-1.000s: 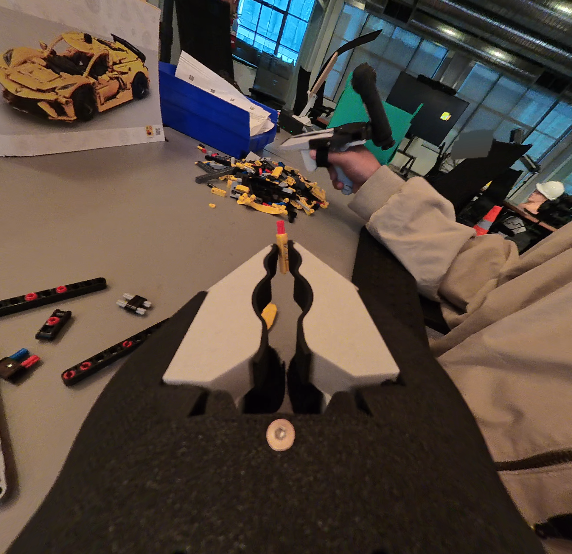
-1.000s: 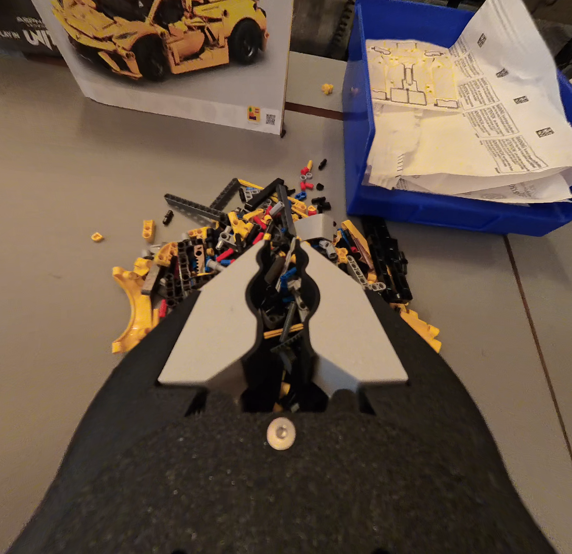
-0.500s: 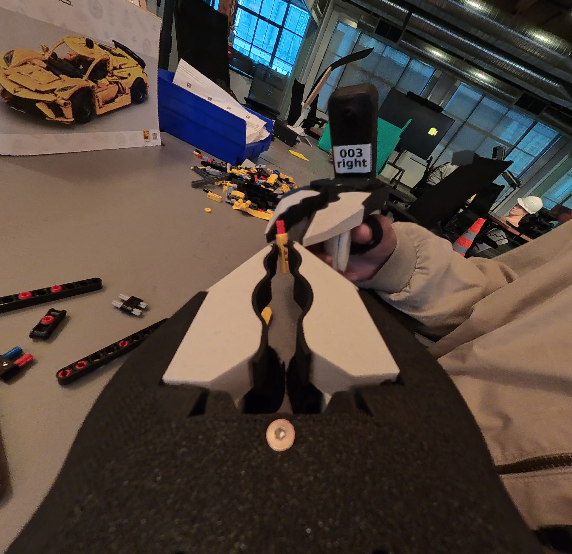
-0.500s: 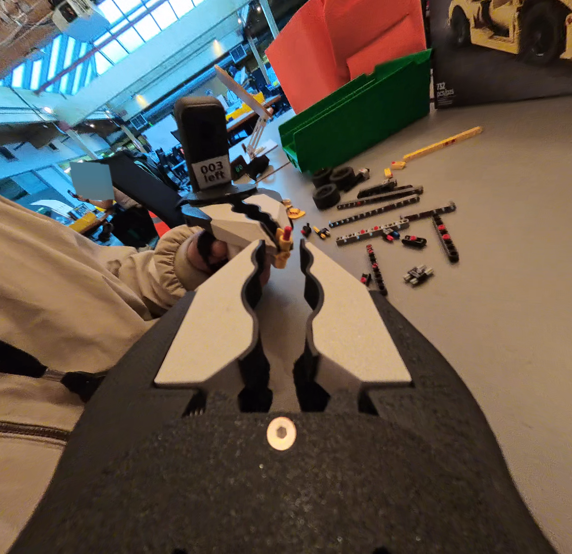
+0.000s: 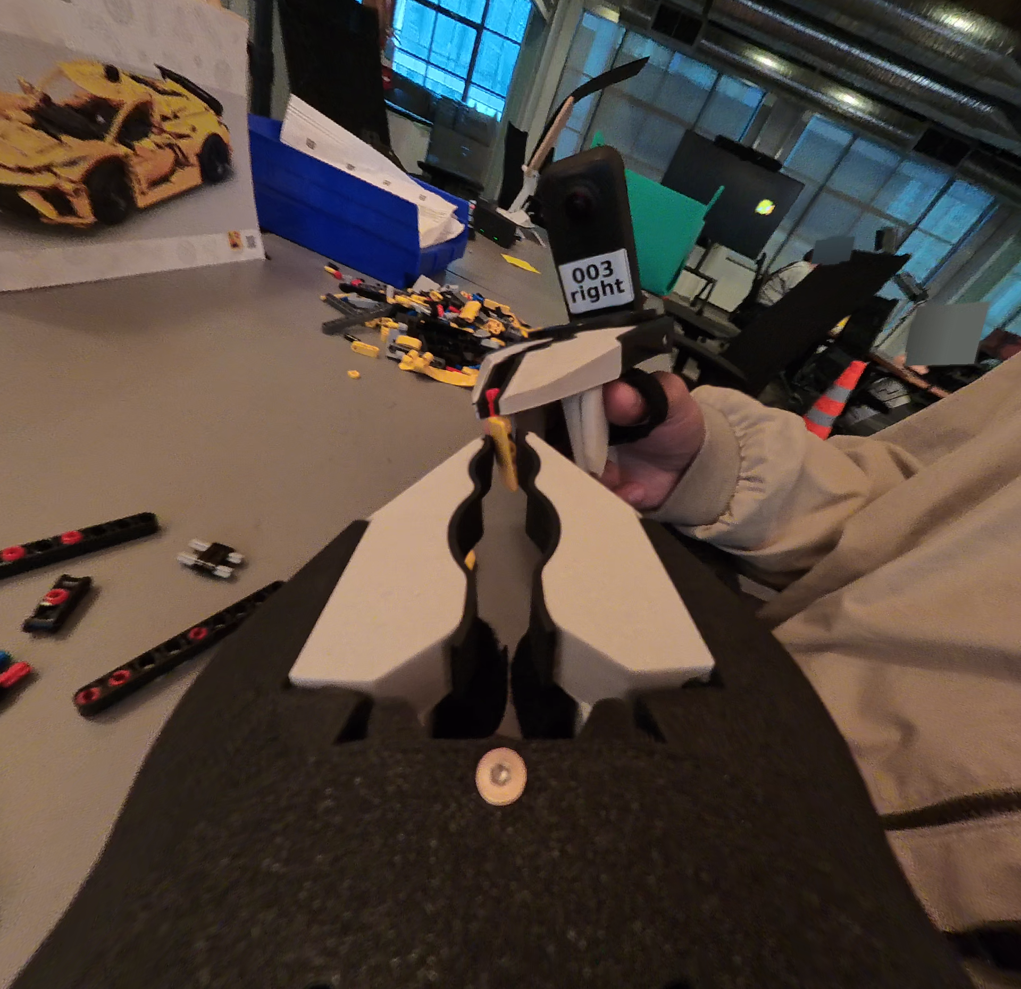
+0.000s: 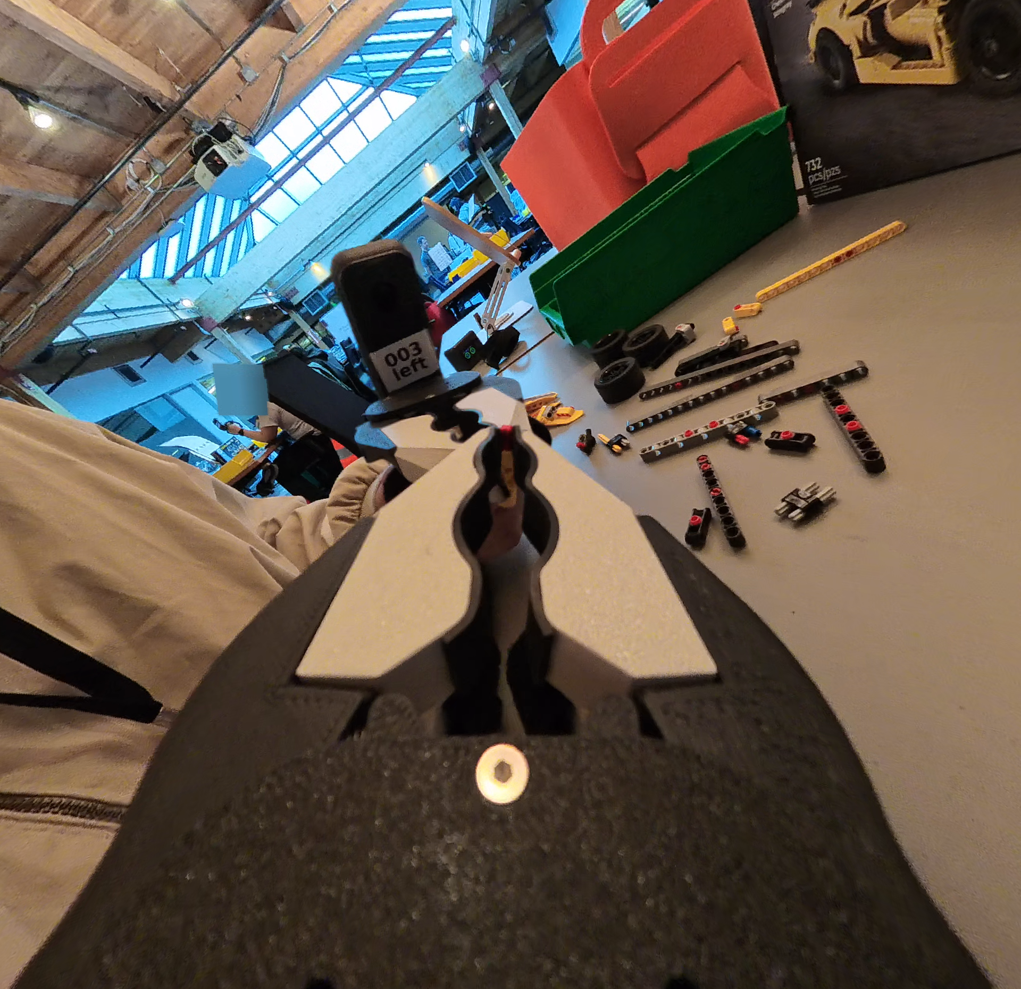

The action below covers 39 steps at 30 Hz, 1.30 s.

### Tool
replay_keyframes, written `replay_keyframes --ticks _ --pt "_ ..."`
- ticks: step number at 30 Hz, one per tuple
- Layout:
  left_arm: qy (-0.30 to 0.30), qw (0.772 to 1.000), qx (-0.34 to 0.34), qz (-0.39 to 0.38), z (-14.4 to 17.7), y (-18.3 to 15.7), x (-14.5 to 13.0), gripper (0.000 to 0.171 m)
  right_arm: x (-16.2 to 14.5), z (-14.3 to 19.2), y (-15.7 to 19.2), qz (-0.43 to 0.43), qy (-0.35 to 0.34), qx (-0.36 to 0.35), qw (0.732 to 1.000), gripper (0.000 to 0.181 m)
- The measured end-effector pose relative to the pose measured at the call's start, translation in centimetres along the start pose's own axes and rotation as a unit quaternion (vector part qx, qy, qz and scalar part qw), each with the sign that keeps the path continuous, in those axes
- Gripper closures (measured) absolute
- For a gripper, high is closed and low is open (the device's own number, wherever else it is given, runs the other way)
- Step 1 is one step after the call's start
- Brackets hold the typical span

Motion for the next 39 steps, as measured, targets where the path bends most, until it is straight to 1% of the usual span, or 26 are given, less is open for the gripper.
replay_keyframes --ticks 3,5,6,7,8,9,11,12,13,15,16,17,18,19,21,23,27,31,32,33,34,35,36,37,38,39 --pt "-0.018 1.0 0.014 0.003 0.1 0.0 0.2 0.164 0.3 0.3 -0.3 -0.024 -0.018 0.006 1.0 0.179" --pt "-0.024 0.999 0.023 0.01 0.1 0.2 0.3 0.164 0.1 0.3 -0.9 -0.081 -0.054 0.025 0.995 0.18" --pt "-0.003 1.0 0.029 0.01 0.1 0.3 0.0 0.164 0.4 0.7 -1.2 -0.104 -0.106 0.021 0.989 0.178" --pt "0.013 0.999 0.032 0.012 0.3 0.5 -0.4 0.164 1.7 3.6 -2.3 -0.148 -0.255 0.024 0.955 0.18" --pt "0.0 0.999 0.033 0.02 0.6 0.5 -0.4 0.165 2.8 7.0 -4.2 -0.187 -0.326 0.009 0.927 0.18" --pt "-0.024 0.999 0.033 0.031 1.1 0.7 -0.1 0.165 3.6 9.9 -5.3 -0.157 -0.347 -0.047 0.923 0.18" --pt "-0.056 0.996 0.021 0.063 1.6 1.2 0.1 0.165 5.1 12.2 -4.9 -0.084 -0.272 -0.105 0.953 0.179" --pt "-0.065 0.995 0.001 0.077 1.6 1.3 0.2 0.165 6.0 13.3 -4.5 -0.046 -0.237 -0.162 0.957 0.179" --pt "-0.071 0.994 -0.02 0.082 1.6 1.1 0.3 0.165 6.8 15.0 -4.5 0.005 -0.211 -0.259 0.942 0.178" --pt "-0.056 0.995 -0.038 0.076 1.0 0.7 0.2 0.165 7.9 18.9 -5.8 0.072 -0.086 -0.461 0.88 0.178" --pt "-0.044 0.996 -0.032 0.066 0.8 0.5 0.1 0.165 8.1 20.8 -6.8 0.083 -0.009 -0.542 0.837 0.178" --pt "-0.034 0.997 -0.025 0.058 0.6 0.4 -0.1 0.165 8.2 22.8 -7.4 0.094 0.028 -0.604 0.791 0.178" --pt "-0.029 0.998 -0.023 0.054 0.4 0.4 -0.1 0.164 8.3 24.5 -7.7 0.104 0.037 -0.644 0.757 0.178" --pt "-0.026 0.998 -0.022 0.057 0.3 0.4 -0.2 0.164 8.1 25.7 -8.1 0.093 0.053 -0.657 0.746 0.177" --pt "-0.025 0.997 -0.021 0.073 0.3 0.8 -0.2 0.164 7.4 27.0 -8.9 0.034 0.084 -0.635 0.767 0.173" --pt "-0.032 0.995 -0.029 0.094 0.5 1.2 -0.3 0.164 7.0 28.1 -9.1 0.026 0.069 -0.637 0.767 0.158" --pt "-0.058 0.987 -0.049 0.14 1.0 2.0 -0.2 0.165 7.6 28.3 -7.1 0.112 0.04 -0.655 0.746 0.157" --pt "-0.081 0.973 -0.083 0.197 1.2 2.7 -0.3 0.165 7.6 24.0 -5.2 0.212 0.088 -0.608 0.76 0.156" --pt "-0.086 0.97 -0.09 0.21 1.3 2.9 -0.4 0.165 7.4 23.1 -4.9 0.23 0.075 -0.62 0.747 0.166" --pt "-0.091 0.966 -0.097 0.222 1.4 3.0 -0.4 0.165 7.5 23.1 -4.8 0.235 0.054 -0.672 0.7 0.181" --pt "-0.095 0.963 -0.102 0.231 1.5 3.1 -0.4 0.164 7.6 23.9 -5.0 0.227 0.064 -0.718 0.655 0.181" --pt "-0.099 0.962 -0.104 0.234 1.6 3.1 -0.4 0.165 7.4 24.7 -5.7 0.198 0.099 -0.734 0.642 0.181" --pt "-0.1 0.962 -0.104 0.234 1.7 3.1 -0.4 0.165 7.1 25.5 -6.4 0.162 0.118 -0.732 0.651 0.181" --pt "-0.1 0.962 -0.103 0.232 1.7 3.1 -0.4 0.165 6.9 26.2 -6.9 0.13 0.105 -0.725 0.668 0.176" --pt "-0.098 0.963 -0.102 0.229 1.7 3.1 -0.4 0.164 6.7 26.8 -6.9 0.106 0.073 -0.712 0.69 0.177" --pt "-0.095 0.964 -0.101 0.227 1.6 3.0 -0.4 0.164 6.6 26.9 -6.6 0.088 0.042 -0.684 0.723 0.178"
Point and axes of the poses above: each gripper's, where its closed fingertips meet, z back along the fingers, x out of its top, y = z × x across the jaws, the point moved 10 cm from there along z, back along the fingers, and after that the axes turned 4 degrees about y, right-handed, at the moved point
